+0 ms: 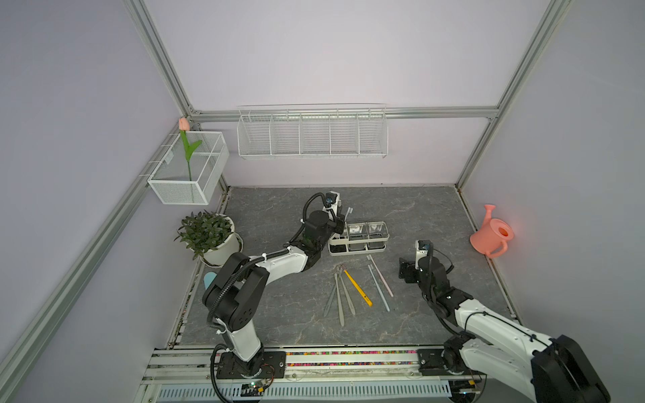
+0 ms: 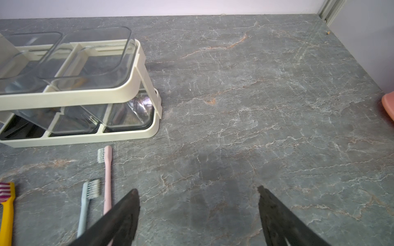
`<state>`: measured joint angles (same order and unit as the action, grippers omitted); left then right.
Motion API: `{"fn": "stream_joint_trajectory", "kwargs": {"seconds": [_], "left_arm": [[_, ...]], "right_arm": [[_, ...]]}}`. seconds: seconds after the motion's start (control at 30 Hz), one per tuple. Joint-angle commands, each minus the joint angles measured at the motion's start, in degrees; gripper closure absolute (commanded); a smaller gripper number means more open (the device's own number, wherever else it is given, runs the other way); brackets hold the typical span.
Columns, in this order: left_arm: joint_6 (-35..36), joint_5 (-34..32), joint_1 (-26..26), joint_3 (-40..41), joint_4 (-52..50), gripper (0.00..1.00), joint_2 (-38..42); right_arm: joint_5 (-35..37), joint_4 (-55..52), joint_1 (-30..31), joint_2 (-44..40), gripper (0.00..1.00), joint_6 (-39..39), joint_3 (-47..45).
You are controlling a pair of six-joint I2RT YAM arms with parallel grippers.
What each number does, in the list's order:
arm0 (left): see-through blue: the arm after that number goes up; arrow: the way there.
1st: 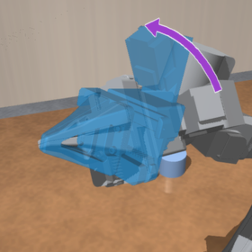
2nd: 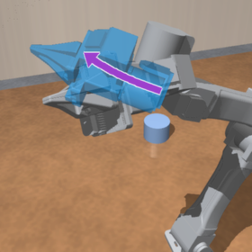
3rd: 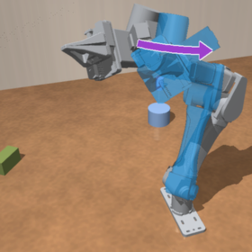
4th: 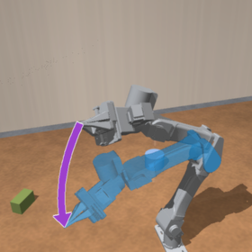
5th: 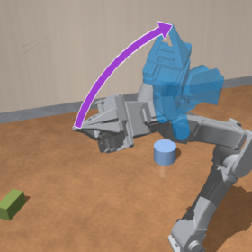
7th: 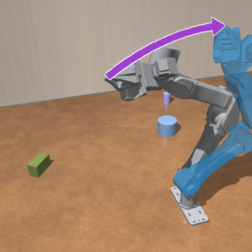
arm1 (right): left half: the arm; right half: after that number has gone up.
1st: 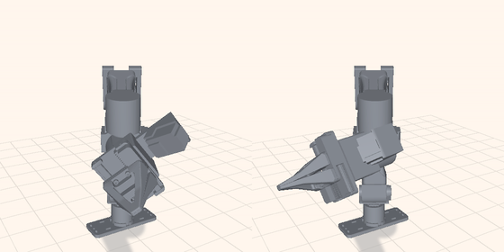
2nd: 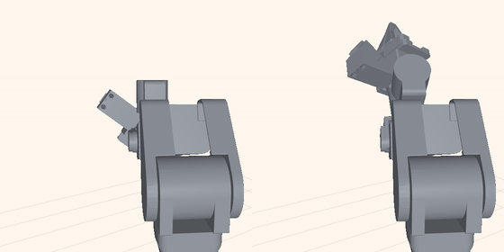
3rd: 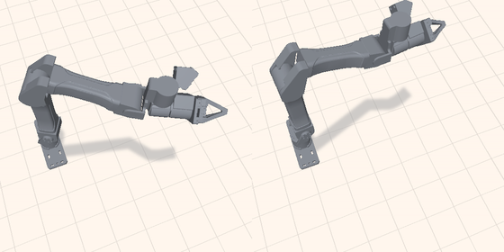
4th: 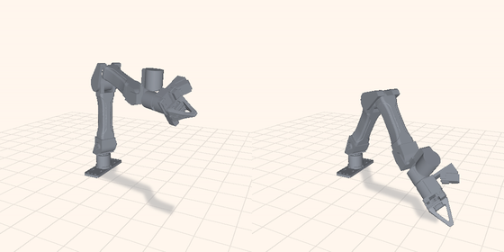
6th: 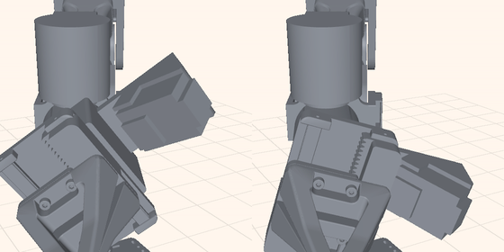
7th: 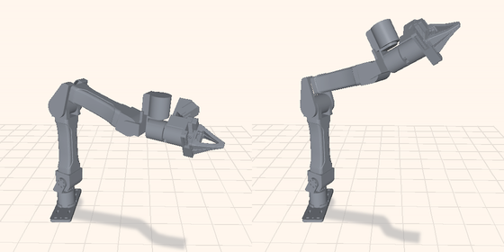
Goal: Place the toothbrush into the toothbrush holder
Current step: Place the toothbrush in the toothbrush holder.
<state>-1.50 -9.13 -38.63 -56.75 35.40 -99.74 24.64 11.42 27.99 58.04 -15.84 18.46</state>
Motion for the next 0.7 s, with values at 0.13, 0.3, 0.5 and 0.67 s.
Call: {"fn": "stream_joint_trajectory", "kwargs": {"seconds": [0.13,0.3,0.5,0.67], "left_arm": [[-2.66,0.65,0.22,1.57,2.50,1.00,-1.98],[-2.80,0.48,0.22,2.16,2.86,1.00,-2.47],[-1.60,-0.18,0.22,2.43,2.11,1.00,-2.41],[-0.75,-0.83,0.22,2.78,1.93,1.00,-2.65]], "right_arm": [[1.15,-0.08,-0.22,-0.30,0.11,0.51,1.14],[1.13,-0.03,-0.25,-0.30,0.11,0.48,1.14],[1.16,-0.08,-0.27,-0.21,0.11,0.53,1.23],[1.11,-0.07,-0.23,-0.12,0.11,0.46,1.23]]}}
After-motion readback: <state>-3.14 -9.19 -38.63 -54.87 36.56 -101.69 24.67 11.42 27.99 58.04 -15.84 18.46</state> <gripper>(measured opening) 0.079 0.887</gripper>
